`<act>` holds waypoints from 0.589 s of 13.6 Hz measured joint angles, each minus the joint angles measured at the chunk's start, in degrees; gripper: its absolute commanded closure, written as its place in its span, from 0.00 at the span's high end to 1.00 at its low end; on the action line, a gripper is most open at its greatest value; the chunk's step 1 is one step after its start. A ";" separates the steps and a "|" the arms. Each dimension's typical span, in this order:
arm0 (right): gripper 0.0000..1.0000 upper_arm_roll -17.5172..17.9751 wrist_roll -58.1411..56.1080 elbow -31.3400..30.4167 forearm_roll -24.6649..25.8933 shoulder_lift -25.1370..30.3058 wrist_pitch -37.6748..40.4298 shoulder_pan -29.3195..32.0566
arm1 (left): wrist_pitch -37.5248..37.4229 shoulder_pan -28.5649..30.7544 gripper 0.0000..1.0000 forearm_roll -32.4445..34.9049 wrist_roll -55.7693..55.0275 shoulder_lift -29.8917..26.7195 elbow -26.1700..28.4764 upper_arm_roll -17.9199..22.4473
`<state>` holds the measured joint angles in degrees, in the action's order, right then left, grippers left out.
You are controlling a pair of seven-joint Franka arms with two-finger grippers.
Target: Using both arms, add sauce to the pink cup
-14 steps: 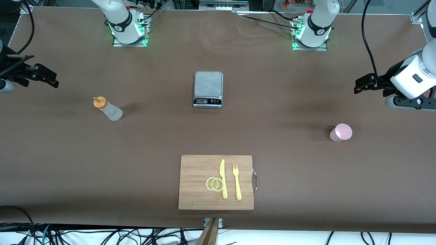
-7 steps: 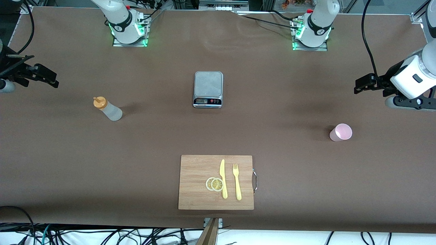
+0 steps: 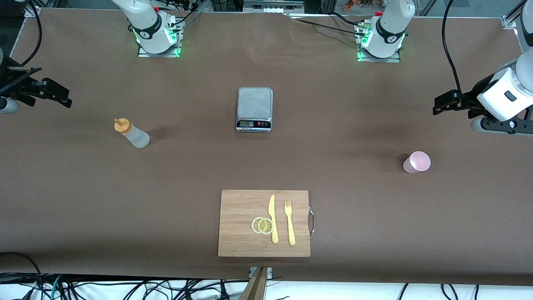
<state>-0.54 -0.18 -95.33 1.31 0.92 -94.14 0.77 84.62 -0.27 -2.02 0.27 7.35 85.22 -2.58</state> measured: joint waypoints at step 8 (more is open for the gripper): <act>1.00 0.00 0.00 0.00 0.00 0.00 0.00 0.00 | 0.01 0.00 1.00 0.00 0.00 0.53 -1.26 0.09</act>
<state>-0.54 -0.18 -95.33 1.31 0.92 -94.14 0.77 84.63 -0.27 -2.02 0.27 7.88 83.96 -2.49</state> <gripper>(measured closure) 0.000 0.000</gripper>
